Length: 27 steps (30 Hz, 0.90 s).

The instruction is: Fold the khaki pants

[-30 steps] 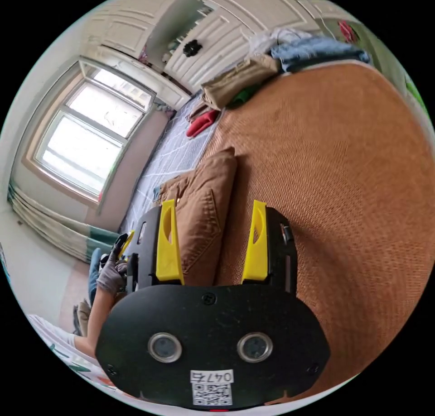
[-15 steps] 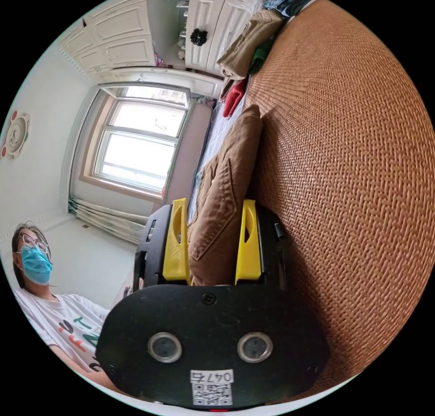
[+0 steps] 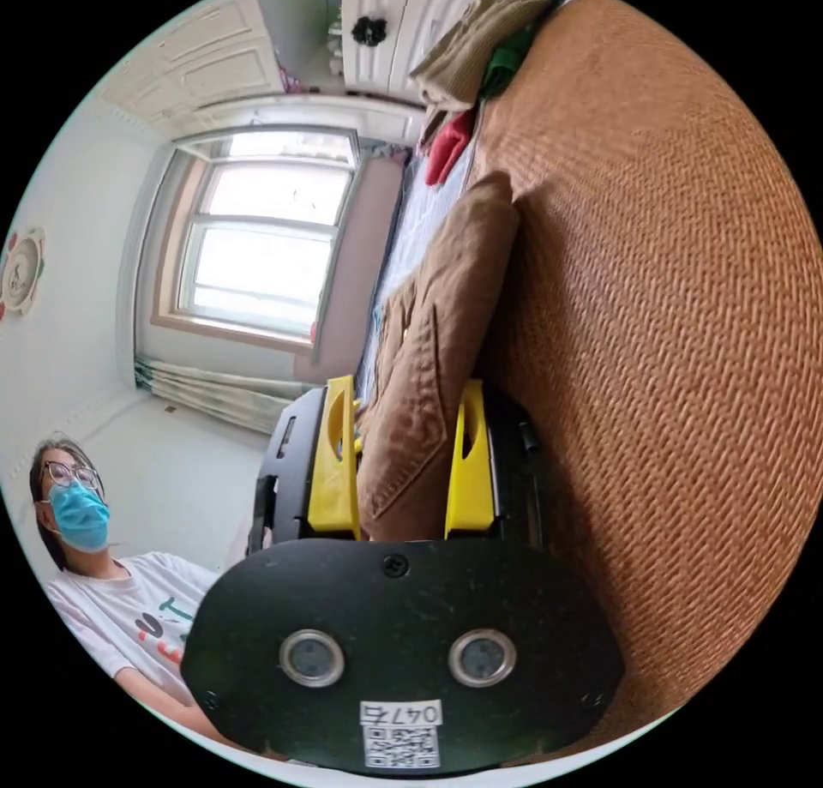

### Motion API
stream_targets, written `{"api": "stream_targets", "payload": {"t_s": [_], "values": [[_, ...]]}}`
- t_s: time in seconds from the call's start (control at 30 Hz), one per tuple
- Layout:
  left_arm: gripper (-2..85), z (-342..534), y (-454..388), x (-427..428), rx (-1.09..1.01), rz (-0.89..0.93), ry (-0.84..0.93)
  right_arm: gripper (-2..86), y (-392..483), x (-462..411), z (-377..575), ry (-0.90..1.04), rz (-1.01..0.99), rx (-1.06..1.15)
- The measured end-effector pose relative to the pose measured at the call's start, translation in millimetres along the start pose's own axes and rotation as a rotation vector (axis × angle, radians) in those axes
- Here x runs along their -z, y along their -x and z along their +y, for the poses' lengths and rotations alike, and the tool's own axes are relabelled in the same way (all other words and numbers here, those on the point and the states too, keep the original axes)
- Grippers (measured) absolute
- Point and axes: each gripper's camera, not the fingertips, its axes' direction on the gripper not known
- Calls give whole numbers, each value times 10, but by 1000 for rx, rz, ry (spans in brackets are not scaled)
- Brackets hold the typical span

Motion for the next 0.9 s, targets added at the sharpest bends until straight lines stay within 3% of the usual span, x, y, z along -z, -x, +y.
{"api": "stream_targets", "payload": {"t_s": [0.07,0.23,0.5,0.7,0.9], "values": [[135,-151,-38,-2,7,11,0,115,50,-29,82,103,26,16],[137,-384,-170,66,13,4,-28,26,-125,99,128,89,-39,-155],[169,-548,-552,224,22,-19,-30,18,526,271,-494,59,-109,-332],[219,-753,-571,169,128,141,82,18,687,385,-820,30,-158,-409],[198,-1147,-791,205,128,94,102,17,686,567,-1017,-1,-201,-475]]}}
